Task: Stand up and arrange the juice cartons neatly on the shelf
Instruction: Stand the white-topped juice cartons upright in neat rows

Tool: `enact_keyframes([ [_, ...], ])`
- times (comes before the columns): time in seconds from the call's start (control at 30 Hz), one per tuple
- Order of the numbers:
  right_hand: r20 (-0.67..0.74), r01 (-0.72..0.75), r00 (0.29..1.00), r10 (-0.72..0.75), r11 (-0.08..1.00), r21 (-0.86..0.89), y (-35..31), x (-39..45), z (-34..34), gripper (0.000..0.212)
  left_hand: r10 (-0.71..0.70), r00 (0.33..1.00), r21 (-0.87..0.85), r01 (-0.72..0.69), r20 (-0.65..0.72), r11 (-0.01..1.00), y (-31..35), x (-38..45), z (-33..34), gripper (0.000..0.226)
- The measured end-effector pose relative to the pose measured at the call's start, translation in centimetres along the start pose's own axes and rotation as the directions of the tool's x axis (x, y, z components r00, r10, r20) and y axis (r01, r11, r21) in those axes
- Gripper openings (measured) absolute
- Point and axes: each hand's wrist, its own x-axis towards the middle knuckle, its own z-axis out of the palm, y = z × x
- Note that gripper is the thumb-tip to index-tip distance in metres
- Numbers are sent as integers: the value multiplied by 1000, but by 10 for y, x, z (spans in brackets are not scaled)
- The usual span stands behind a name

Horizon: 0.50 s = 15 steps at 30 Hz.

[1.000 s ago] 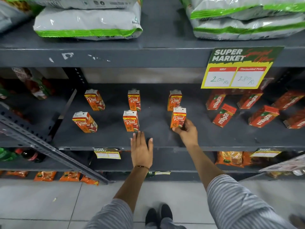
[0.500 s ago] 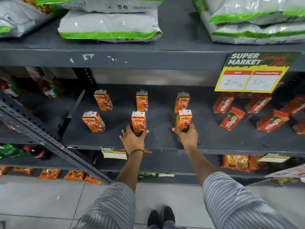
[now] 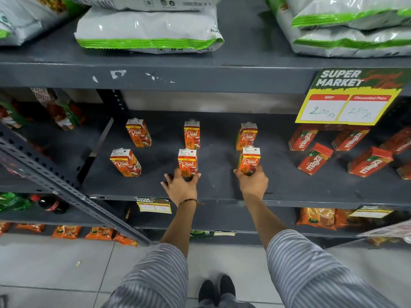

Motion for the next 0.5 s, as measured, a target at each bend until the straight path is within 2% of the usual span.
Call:
enact_keyframes([
  [0.5, 24, 35, 999, -35, 999, -15, 4, 1, -5, 53, -4, 1000, 8, 4, 8, 1000, 0, 0, -1, 61],
])
